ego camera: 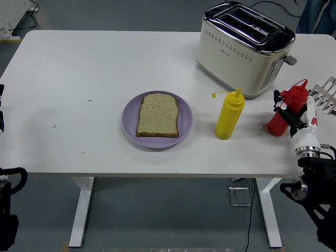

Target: Pick up the cup,pour liquid into bread,place the cup on the desk

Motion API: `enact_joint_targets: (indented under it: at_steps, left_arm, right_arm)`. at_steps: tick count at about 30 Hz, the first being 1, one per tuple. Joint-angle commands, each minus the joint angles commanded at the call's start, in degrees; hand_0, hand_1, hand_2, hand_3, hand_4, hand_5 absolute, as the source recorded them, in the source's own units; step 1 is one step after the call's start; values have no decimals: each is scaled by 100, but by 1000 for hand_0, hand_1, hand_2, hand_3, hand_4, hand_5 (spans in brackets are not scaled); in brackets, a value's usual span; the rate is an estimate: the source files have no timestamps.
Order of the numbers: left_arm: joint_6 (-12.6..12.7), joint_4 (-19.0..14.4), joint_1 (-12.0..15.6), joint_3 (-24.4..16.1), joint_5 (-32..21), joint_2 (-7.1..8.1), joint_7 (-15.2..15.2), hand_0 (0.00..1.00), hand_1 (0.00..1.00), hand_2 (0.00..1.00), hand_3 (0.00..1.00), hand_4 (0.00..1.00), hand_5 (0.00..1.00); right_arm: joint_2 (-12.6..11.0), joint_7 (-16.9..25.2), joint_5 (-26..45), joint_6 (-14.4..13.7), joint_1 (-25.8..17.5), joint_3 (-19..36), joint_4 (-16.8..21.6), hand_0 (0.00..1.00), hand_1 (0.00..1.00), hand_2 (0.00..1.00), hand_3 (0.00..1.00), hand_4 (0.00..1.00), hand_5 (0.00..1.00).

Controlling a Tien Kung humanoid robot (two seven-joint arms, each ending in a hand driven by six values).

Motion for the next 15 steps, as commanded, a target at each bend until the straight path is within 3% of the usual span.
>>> enact_joint_targets:
  at_steps: [7, 8, 15]
  left_arm:
    - [2, -1, 10, 1, 0, 0, -1, 784, 734, 733, 688, 566, 998]
    - [2, -1, 10, 4, 0, 0, -1, 784, 734, 734, 688, 566, 998]
    - [3, -2, 11, 0, -2, 0, 0, 783, 734, 733, 688, 566, 998]
  right_arm:
    - [4, -76, -234, -23, -10, 1, -34, 284, 257, 358, 380, 622, 284]
    - [2, -132, -324, 3, -7, -7, -38, 278, 257, 320, 358, 823, 374]
    - [4, -257, -521, 62, -10, -10, -36, 305, 282, 324, 383, 859, 370]
